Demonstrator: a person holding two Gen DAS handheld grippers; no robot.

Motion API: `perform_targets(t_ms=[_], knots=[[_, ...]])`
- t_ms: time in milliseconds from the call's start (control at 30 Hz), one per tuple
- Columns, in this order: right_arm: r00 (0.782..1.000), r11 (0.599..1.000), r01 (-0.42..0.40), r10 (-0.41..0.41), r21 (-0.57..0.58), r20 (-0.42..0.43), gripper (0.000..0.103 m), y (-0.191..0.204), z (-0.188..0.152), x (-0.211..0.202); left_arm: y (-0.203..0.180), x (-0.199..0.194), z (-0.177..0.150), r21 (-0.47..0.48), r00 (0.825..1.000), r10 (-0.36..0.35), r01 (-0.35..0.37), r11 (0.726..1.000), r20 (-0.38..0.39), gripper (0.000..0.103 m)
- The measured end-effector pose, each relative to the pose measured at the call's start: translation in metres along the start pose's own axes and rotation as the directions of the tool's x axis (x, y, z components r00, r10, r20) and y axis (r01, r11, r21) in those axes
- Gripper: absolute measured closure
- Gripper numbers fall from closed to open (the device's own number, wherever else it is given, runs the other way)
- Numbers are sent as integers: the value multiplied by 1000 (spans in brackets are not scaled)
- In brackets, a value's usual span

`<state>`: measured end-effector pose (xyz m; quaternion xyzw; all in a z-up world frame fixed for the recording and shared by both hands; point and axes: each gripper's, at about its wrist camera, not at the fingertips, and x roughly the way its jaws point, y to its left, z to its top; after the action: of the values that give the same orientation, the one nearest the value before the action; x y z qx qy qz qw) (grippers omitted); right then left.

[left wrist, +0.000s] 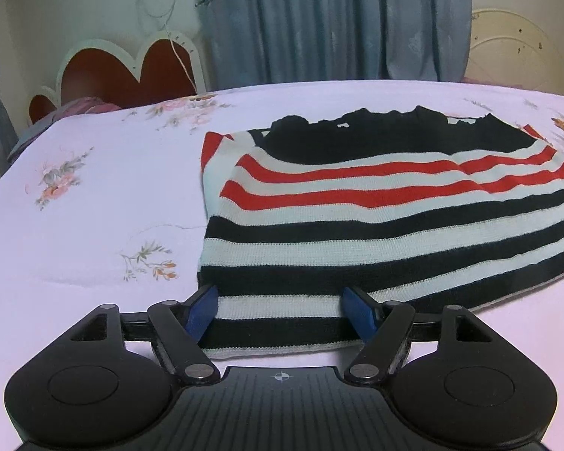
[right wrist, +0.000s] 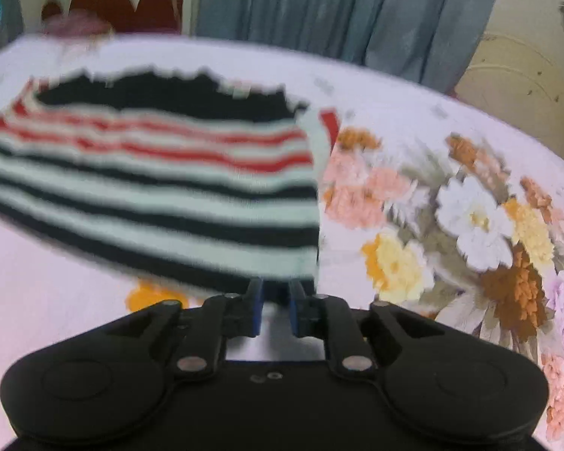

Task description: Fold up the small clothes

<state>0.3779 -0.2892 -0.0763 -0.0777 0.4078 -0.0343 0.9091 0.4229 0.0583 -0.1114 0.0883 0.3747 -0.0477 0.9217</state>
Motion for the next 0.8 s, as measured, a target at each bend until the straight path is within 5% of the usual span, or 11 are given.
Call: perform_targets(t_ms=[67,100,200,300,367,567,667,800], knots=[[999,999,40,-41,20,32,59,0,3,1,-2,0,0,6,1000,7,-7,1000,0,31],[998,998,54,-54,31,16,58,-1,4,6,-2,0,0,6,1000,9,-9,1000,-1,31],[999,997,19,-17,70,-27,63,-4,-1,21,-2,1,1,6,1000,10,-10,1000,-3,31],[1000,996,4,-1,91,-27,90,-6,-2,15,-2,0,1,1,1000,11,-11,1000,-6,31],[1000,995,5,-3,98,-21,96,-10,-4,6,-2,1,-1,2,1000,11,-11,1000,0,31],[998,997,16,-10,78,-66,95,-9,-7,8,-1,1,4,-13,1000,25,-25,1000,-13,29],[999,995,48,-48,89,-4,86,-8,-7,-3,-1,7,1,7,999,29,-28,1000,-28,27],[997,995,27,-20,96,-76,86,-13,-10,10,2,7,7,-14,998,24,-25,1000,-56,26]])
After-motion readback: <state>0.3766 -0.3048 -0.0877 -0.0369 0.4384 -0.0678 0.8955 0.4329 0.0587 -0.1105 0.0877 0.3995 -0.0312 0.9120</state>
